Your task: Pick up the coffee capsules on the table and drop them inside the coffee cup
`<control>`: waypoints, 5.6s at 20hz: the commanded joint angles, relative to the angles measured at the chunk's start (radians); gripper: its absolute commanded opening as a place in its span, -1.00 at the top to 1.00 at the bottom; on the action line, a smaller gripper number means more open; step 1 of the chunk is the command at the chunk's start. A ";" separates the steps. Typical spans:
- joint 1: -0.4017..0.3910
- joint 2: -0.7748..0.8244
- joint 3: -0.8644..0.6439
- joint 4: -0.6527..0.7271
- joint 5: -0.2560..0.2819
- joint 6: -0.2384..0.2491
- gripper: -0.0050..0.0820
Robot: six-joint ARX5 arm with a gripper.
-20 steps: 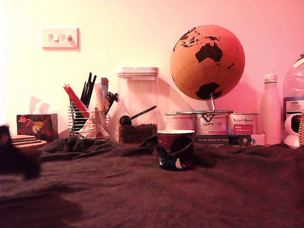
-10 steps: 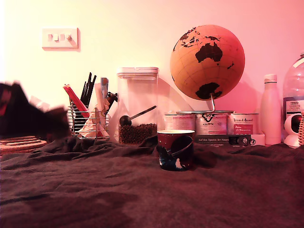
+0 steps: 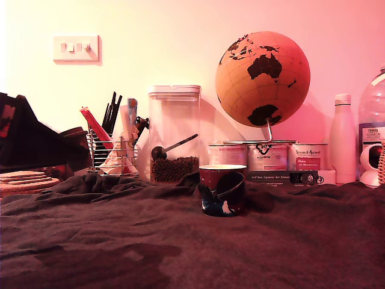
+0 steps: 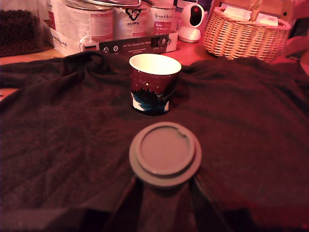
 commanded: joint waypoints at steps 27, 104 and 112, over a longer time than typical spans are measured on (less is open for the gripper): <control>-0.134 0.255 0.391 0.006 -0.087 -0.010 0.51; -0.182 0.435 1.162 -1.168 -0.204 0.278 0.93; 0.007 0.214 0.847 -0.996 -0.182 0.200 0.93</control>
